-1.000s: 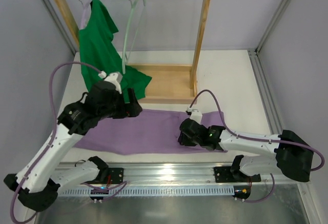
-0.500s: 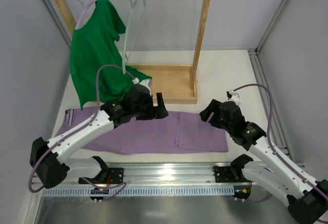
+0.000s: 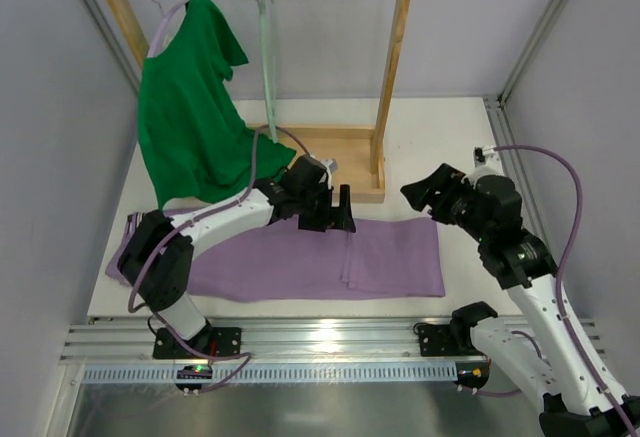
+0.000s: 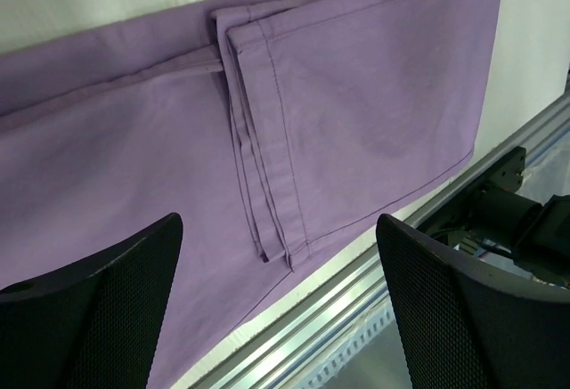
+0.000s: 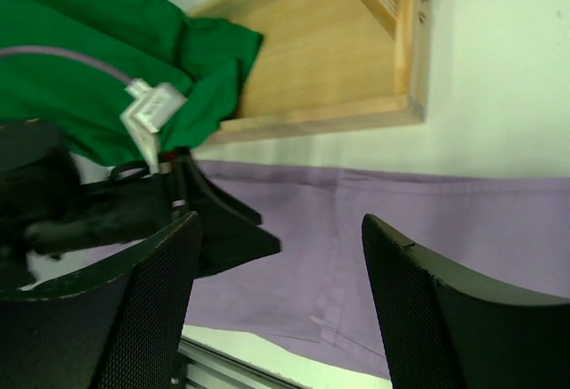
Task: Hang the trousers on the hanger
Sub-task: Fold the trousers
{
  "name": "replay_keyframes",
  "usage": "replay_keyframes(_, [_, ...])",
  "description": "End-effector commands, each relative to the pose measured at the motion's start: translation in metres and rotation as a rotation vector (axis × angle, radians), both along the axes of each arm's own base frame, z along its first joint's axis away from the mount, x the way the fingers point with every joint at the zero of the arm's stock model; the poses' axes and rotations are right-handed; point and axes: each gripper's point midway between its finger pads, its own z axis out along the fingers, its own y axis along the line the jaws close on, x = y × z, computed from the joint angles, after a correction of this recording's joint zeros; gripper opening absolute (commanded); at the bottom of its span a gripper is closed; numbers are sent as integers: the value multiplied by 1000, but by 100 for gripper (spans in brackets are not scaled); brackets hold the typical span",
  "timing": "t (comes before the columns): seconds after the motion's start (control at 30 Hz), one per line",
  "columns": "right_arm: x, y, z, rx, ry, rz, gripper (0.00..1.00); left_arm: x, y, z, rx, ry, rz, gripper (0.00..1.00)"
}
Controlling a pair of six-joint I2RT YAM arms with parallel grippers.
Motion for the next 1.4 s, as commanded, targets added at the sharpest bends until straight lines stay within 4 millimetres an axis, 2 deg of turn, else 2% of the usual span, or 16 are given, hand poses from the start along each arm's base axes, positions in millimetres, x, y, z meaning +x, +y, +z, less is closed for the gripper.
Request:
replay_keyframes(0.0, [-14, 3, 46, 23, -115, 58, 75, 20, -19, 13, -114, -14, -53, 89])
replay_keyframes(0.07, [-19, 0, 51, 23, -139, 53, 75, 22, -26, 6, -125, 1, -62, 88])
replay_keyframes(0.23, [-16, -9, 28, -39, -108, 22, 75, 24, -36, -28, -125, 63, -55, 86])
replay_keyframes(0.33, [-14, -3, 17, -49, -96, 61, 75, 28, -39, -36, -132, 65, -52, 85])
replay_keyframes(0.37, [-12, -2, 12, -51, -92, 69, 75, 30, -38, -37, -117, 50, -43, 78])
replay_keyframes(0.43, [-11, 3, 8, -47, -90, 92, 75, 32, -32, -32, -92, 9, -57, 73])
replay_keyframes(0.57, [-5, 10, 3, -42, -90, 123, 75, 30, -32, -26, -88, 31, -61, 73])
replay_keyframes(0.63, [-3, 11, -3, -45, -75, 123, 75, 28, -32, -19, -102, 36, -52, 75])
replay_keyframes(0.73, [-3, 9, -11, -57, -60, 121, 75, 20, -37, -13, -144, 76, -68, 84])
replay_keyframes(0.83, [-2, 4, -16, -67, -58, 102, 75, 7, -50, -17, -189, 131, -91, 84])
replay_keyframes(0.97, [1, 2, -20, -77, -58, 92, 75, -2, -60, -40, -154, 179, -105, 82])
replay_keyframes(1.0, [2, 0, -21, -83, -55, 85, 75, 1, -63, -41, -147, 171, -112, 82])
replay_keyframes(1.1, [7, 1, -28, -90, -41, 80, 75, 8, -58, -56, -78, 150, -111, 78])
replay_keyframes(1.37, [13, 0, -60, -129, 18, 90, 75, 27, -36, -59, 31, 20, -50, 78])
